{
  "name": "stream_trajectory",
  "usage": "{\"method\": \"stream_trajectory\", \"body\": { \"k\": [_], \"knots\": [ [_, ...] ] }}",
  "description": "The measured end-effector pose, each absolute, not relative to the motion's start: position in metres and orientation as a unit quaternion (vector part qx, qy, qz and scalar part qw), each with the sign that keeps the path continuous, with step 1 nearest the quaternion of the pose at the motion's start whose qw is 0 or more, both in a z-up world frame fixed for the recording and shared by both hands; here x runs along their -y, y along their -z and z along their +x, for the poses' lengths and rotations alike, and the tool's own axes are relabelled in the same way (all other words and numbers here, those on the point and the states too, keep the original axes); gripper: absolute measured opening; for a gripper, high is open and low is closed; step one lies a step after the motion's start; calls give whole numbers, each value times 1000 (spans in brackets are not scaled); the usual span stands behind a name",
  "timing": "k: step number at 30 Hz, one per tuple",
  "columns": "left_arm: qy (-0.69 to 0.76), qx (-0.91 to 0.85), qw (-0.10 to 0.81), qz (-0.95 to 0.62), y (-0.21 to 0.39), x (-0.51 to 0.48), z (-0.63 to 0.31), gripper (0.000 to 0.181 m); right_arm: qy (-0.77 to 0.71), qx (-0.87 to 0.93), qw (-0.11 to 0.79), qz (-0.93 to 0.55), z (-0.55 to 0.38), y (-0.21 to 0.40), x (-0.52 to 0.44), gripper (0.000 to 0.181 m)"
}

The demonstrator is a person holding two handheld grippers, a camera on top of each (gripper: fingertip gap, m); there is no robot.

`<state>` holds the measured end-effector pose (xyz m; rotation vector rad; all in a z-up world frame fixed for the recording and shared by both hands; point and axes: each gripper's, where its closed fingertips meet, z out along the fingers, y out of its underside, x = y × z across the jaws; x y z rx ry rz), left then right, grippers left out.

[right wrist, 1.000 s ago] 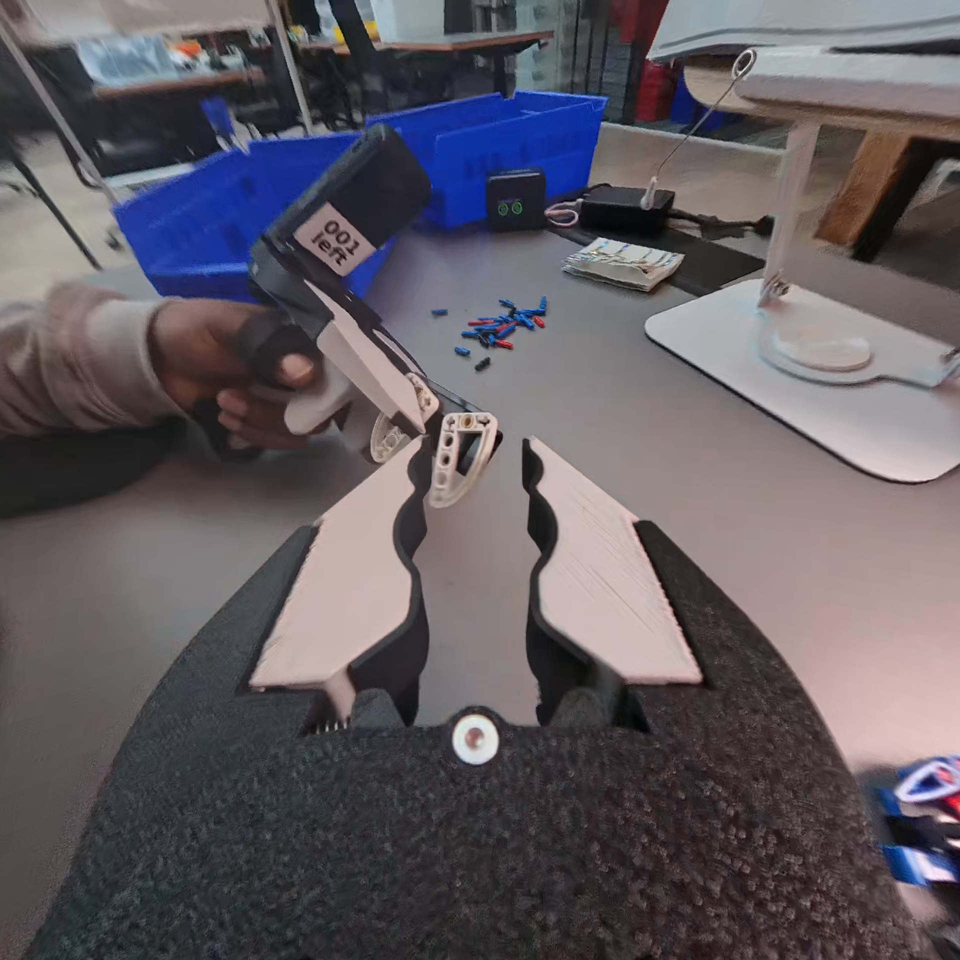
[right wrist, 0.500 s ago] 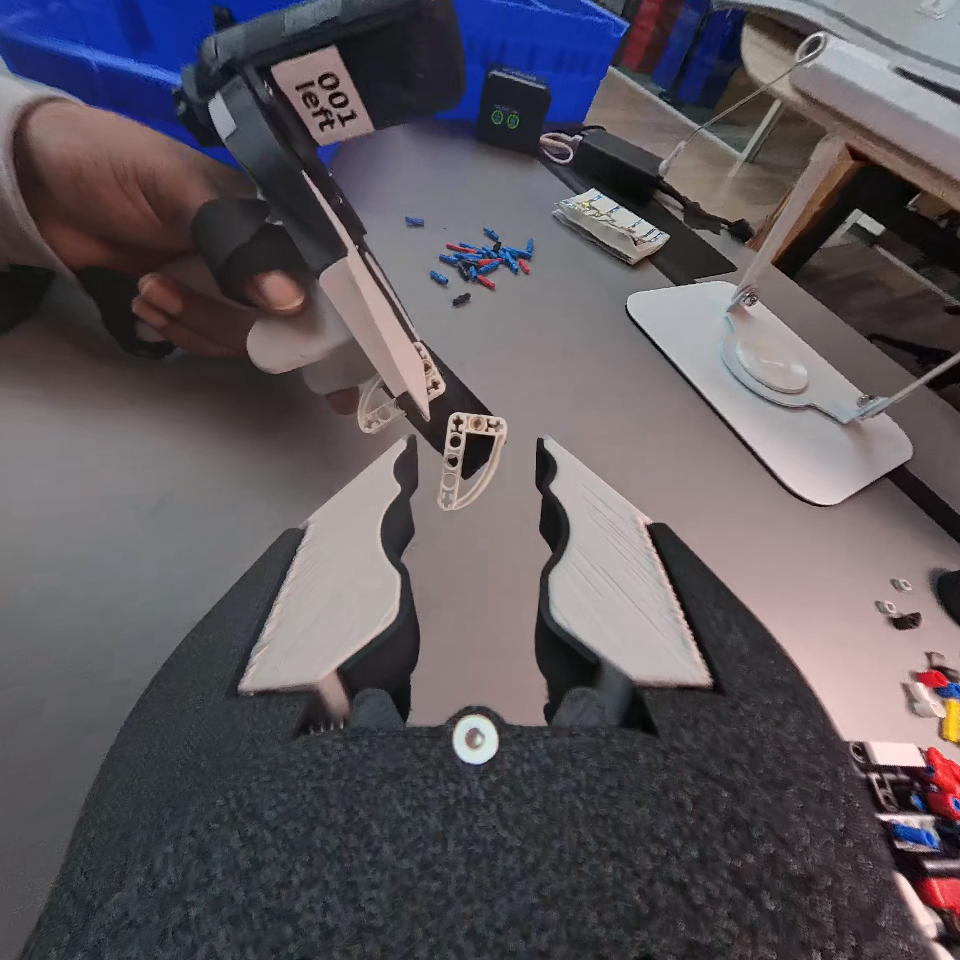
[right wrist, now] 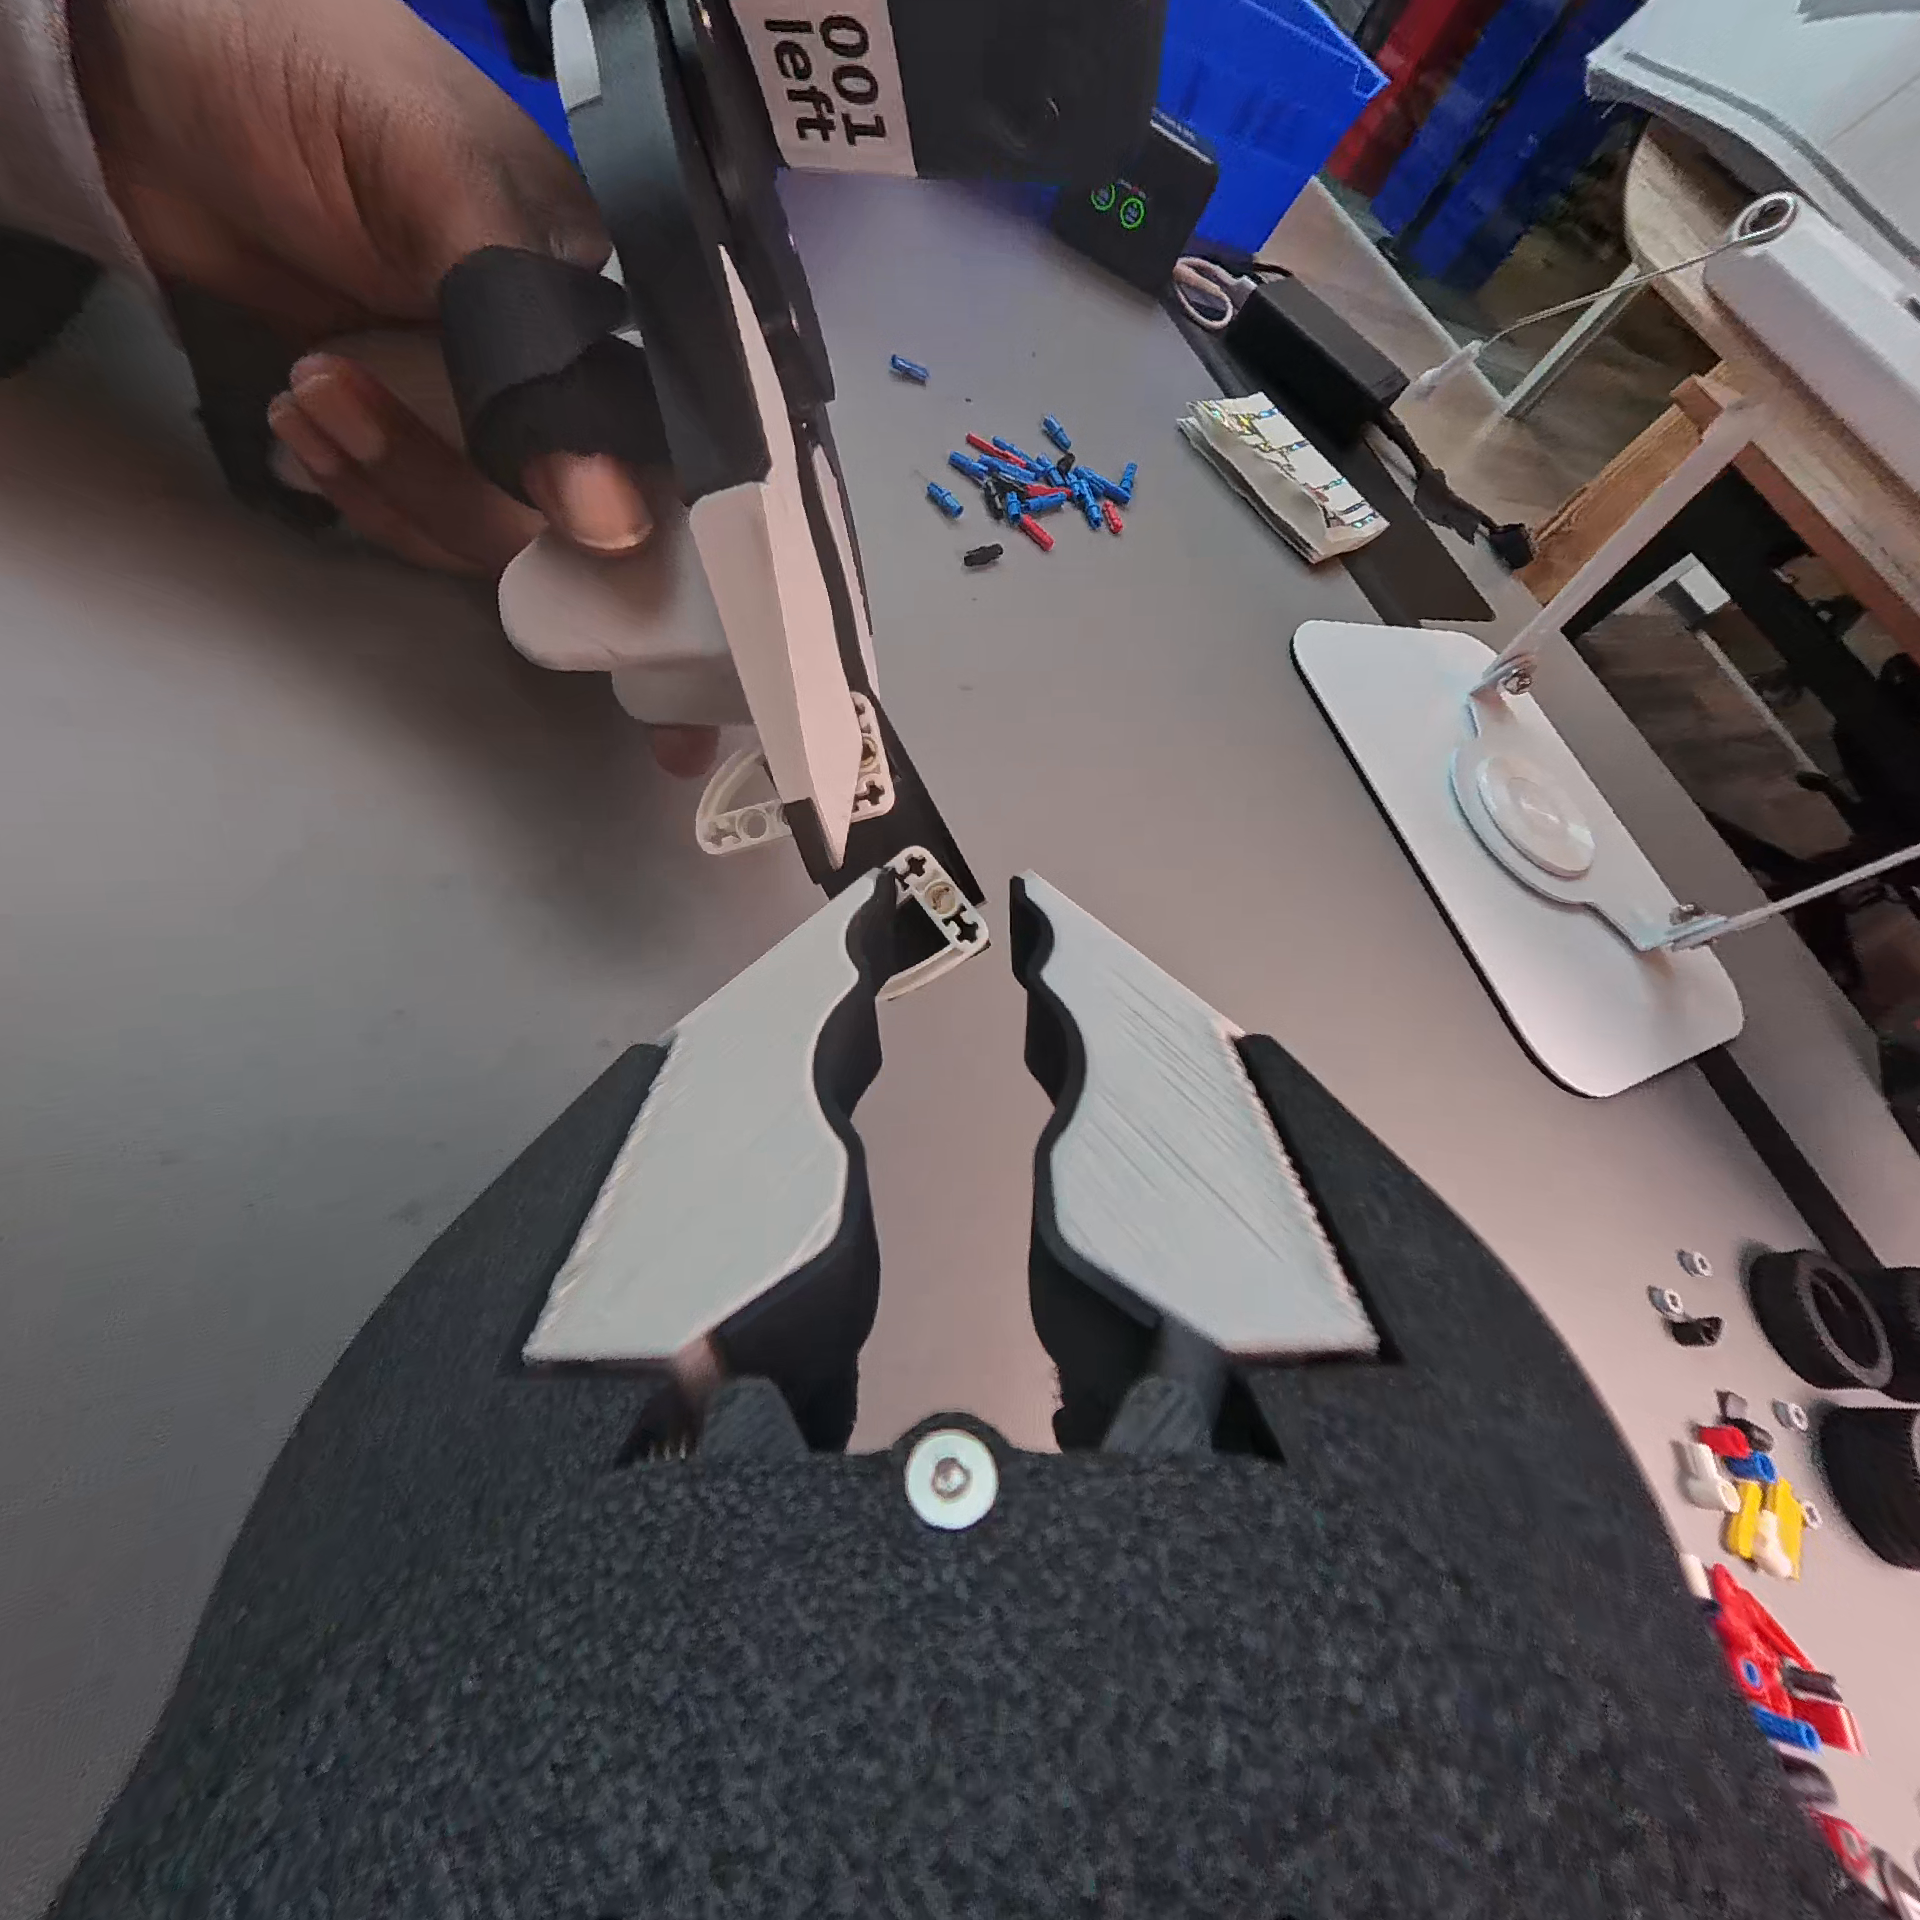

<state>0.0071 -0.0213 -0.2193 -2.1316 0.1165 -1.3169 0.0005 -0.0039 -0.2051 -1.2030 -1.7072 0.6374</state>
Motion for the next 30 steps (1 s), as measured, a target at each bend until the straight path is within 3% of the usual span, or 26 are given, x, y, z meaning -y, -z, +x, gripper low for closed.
{"method": "stream_trajectory", "body": {
  "k": [8,12,30],
  "knots": [
    [497,-32,318,-807,218,18,3,10,-248,691,450,-508,-2,209,5,40],
    [495,-37,318,-808,218,19,2,9,-255,688,446,-512,0,210,3,26],
    [499,-70,304,-809,222,27,1,13,-218,746,455,-434,3,217,22,22]
  ]
}}
